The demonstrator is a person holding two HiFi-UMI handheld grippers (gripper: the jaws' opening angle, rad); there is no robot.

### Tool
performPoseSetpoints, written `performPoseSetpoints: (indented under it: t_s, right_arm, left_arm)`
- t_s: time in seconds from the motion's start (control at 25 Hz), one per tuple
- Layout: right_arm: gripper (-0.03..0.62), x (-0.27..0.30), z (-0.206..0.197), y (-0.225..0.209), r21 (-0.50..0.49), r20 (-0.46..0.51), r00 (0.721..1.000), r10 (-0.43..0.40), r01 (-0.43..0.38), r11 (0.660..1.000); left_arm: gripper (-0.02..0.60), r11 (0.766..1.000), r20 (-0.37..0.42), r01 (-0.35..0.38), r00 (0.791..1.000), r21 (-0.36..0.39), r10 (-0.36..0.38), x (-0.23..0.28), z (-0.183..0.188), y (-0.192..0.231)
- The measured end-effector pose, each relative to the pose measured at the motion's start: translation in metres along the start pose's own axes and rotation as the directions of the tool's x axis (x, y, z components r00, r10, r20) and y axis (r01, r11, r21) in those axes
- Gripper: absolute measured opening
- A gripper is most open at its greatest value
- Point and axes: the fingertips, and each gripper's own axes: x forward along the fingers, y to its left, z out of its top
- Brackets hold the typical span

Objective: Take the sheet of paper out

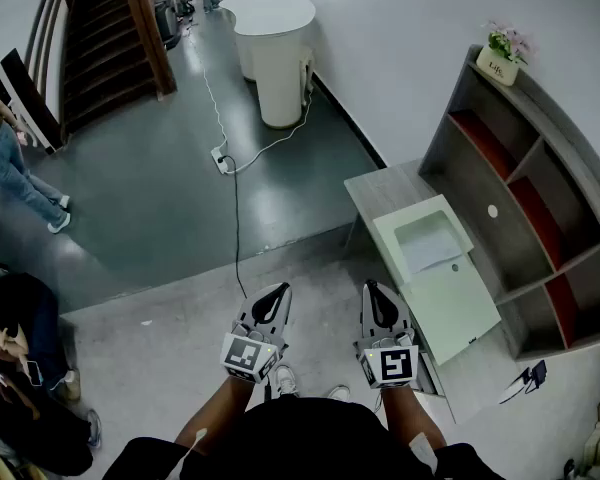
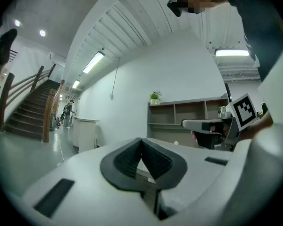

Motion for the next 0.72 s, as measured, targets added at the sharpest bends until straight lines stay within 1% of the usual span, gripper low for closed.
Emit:
performPoseSetpoints:
  t_s: [0.16,0.4,0.56,0.64,0.72]
  right_arm:
    - [0.021,0.007,-0.001,0.002,-0.004,-0.003,1.000,0.002,-0.002,1.000]
    - [0.021,0.016,0.000,0.009,0.002,0.019,1.000,-0.010,0.010,1.000]
    - [0.023,0.024,0.008,0.019,0.016,0.078,0.997,-0.001,0.000,1.000]
    - [0.023,0.027,0.007,0.026,0.000,0.062,0.998,0.004,-0.004,1.000]
    - [0.023,0.031,0.011,0.032,0.000,0.058,0.998,-0.008,0.008,1.000]
  left_arm:
    - [0.006,1.000,0.003,0.005,1.000,0.003,-0.005,0.002,0.000,0.005]
    - [0.006,1.000,0.006,0.014,1.000,-0.003,-0.014,0.001,0.000,0.017]
    - [0.006,1.000,0.001,0.025,1.000,-0.001,-0.025,0.000,-0.002,0.029]
    - [0.006,0.999,0.000,0.033,0.999,-0.006,-0.033,-0.002,-0.003,0.036]
    - [0.006,0.999,0.000,0.046,0.999,-0.004,-0.046,-0.004,-0.003,0.042]
